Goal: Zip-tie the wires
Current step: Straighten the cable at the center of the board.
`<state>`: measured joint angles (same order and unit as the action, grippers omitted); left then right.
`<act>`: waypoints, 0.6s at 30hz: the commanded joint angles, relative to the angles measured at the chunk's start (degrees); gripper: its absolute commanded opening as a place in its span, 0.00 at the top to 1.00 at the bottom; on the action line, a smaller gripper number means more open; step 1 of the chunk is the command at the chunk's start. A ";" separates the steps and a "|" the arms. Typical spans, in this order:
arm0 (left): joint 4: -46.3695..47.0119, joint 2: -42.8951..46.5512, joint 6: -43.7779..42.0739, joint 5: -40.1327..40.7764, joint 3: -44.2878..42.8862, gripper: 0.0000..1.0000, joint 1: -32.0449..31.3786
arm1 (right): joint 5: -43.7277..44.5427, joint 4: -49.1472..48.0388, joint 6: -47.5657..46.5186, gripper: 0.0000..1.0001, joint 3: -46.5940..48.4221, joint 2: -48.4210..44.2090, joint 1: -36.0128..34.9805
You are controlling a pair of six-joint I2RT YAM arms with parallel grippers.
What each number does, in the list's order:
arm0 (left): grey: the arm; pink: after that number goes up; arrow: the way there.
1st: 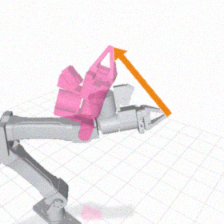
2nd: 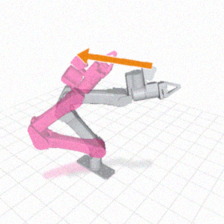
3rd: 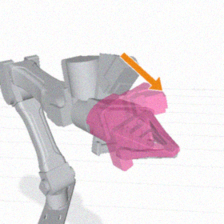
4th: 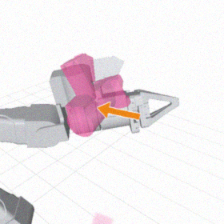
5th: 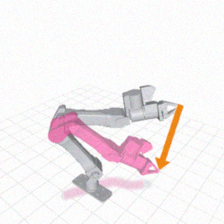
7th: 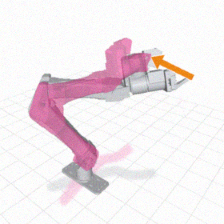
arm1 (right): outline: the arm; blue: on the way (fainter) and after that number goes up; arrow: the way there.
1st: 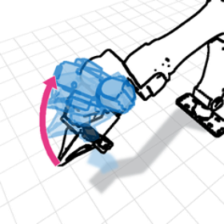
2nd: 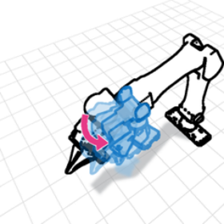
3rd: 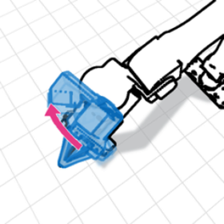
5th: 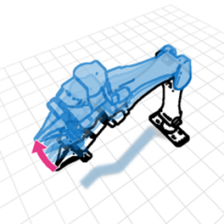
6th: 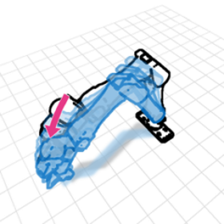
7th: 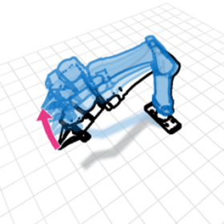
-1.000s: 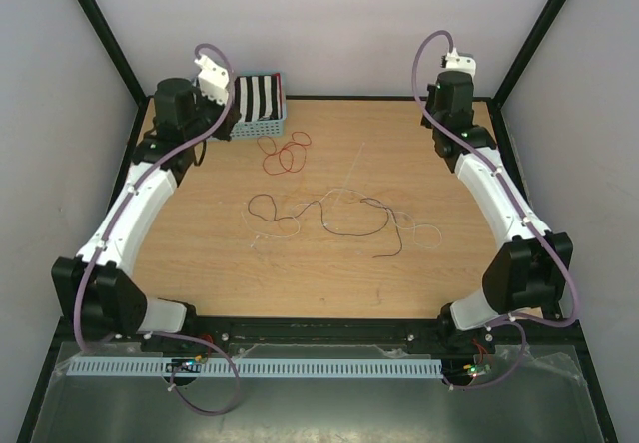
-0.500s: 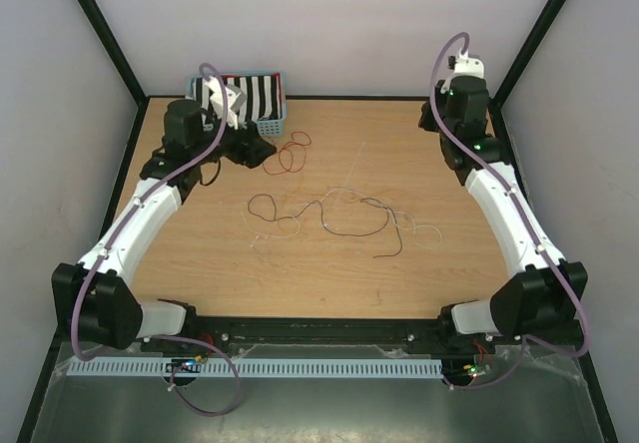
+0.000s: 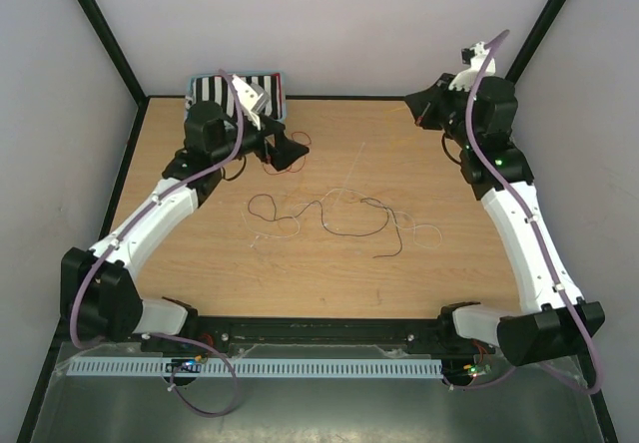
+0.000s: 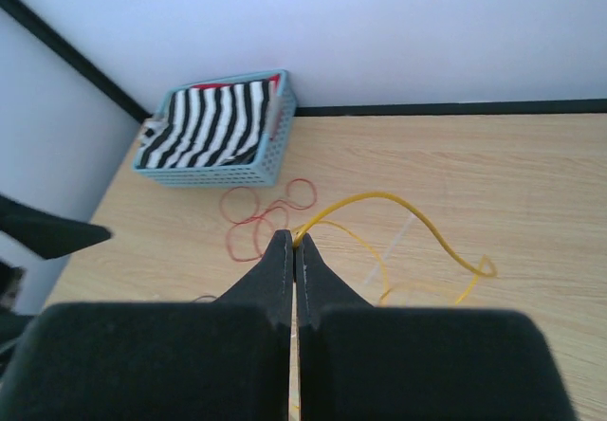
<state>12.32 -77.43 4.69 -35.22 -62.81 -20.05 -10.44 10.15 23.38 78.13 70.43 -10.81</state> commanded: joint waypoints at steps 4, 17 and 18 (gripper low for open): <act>7.28 -1.26 1.81 -1.20 0.60 0.01 -3.03 | -10.14 -2.46 5.43 1.00 2.09 -3.61 0.27; 18.66 -5.03 4.12 3.93 -2.17 0.01 -7.60 | -17.33 -6.11 10.43 1.00 -0.63 -5.49 0.29; 19.94 -5.84 4.02 4.31 -2.60 0.01 -8.16 | -17.67 -6.43 10.79 1.00 -0.88 -5.55 0.26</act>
<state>24.64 -80.77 8.25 -32.86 -62.35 -26.09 -24.91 7.29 31.77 78.11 66.35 -10.79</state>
